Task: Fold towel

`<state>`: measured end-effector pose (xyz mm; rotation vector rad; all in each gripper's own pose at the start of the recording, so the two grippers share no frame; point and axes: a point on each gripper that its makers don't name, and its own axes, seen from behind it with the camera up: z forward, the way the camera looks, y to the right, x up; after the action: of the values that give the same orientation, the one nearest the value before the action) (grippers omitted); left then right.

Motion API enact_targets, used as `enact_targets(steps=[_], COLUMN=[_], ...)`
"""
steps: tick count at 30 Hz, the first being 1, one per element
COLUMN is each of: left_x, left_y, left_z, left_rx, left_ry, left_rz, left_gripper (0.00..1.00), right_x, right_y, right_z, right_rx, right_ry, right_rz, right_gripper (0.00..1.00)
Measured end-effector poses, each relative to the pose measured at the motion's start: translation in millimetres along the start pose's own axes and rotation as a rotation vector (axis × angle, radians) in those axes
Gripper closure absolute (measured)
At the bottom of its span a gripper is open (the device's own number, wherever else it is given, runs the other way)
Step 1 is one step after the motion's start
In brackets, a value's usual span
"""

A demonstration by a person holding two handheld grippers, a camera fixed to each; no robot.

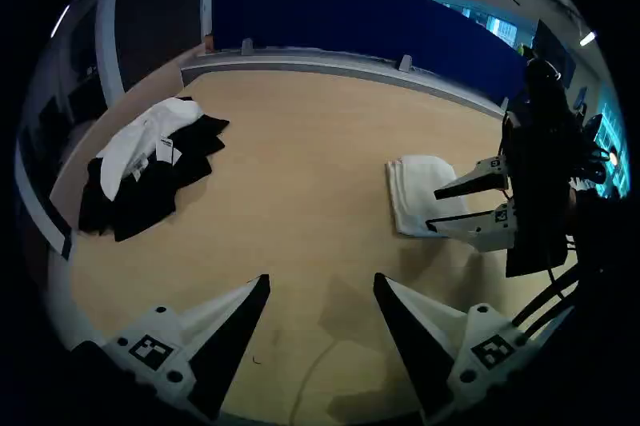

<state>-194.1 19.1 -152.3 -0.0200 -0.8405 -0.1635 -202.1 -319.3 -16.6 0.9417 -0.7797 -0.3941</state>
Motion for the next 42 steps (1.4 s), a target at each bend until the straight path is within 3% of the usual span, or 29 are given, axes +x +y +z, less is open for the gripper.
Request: enact_targets(steps=[10, 21, 28, 31, 39, 42], left_x=[1, 0, 1, 2, 3, 2], left_y=[0.6, 0.2, 2.3, 2.4, 3.0, 3.7], left_z=[0.3, -0.1, 0.0, 0.0, -0.3, -0.3], left_rx=[0.002, 0.002, -0.002, -0.002, -0.003, -0.004], left_ry=[0.0, -0.001, -0.001, -0.001, 0.001, 0.0], left_rz=[0.006, 0.004, 0.011, 0.012, 0.013, 0.014], left_gripper=[0.04, 0.04, 0.04, 0.04, 0.04, 0.04], right_x=[-15, -64, -92, -99, -102, -103], right_y=[10, 28, 34, 35, 35, 37], right_z=[-15.9, -42.9, -46.9, -44.4, -39.4, -39.4], right_rx=[-0.038, -0.094, -0.106, -0.11, -0.105, -0.114], right_ry=[-0.005, -0.068, -0.109, -0.122, -0.125, -0.124], right_rz=[0.011, 0.042, 0.064, 0.071, 0.105, 0.105], right_gripper=[0.19, 0.19, 0.21, 0.31, 0.73, 0.79])
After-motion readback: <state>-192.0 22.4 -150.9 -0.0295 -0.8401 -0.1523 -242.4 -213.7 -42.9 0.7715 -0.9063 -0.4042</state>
